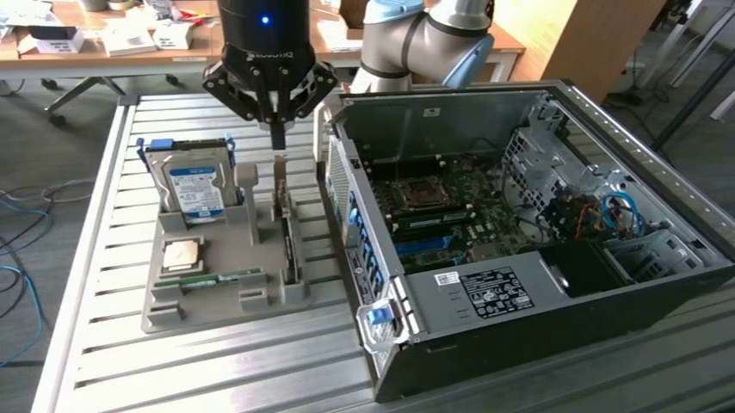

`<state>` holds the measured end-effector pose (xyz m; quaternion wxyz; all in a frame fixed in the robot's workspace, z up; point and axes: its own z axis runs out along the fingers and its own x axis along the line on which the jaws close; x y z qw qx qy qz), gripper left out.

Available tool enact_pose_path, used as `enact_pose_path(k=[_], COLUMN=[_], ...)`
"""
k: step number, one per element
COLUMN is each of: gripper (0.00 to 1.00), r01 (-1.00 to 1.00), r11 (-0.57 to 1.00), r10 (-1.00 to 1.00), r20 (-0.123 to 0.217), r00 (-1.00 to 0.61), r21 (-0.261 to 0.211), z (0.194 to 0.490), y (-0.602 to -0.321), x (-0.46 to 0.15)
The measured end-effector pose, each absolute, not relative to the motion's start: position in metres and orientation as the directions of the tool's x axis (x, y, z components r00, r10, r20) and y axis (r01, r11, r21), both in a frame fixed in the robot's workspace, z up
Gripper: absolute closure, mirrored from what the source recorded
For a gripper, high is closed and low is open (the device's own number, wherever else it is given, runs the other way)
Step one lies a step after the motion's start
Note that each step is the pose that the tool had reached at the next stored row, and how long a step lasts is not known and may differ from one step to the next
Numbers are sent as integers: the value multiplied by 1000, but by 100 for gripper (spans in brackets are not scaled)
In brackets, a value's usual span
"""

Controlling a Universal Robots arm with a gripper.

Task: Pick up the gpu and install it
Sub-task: 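Reach for the gpu, then pick up the gpu and move the gpu toward the slot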

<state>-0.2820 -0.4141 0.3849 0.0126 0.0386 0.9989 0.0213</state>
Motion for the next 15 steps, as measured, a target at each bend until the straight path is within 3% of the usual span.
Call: enact_pose_path(k=[15], gripper=[89], r01=[77], r11=[996], r10=[78], r20=[-23], r00=[-997], r21=[43], z=[385], y=[-425], x=[-284])
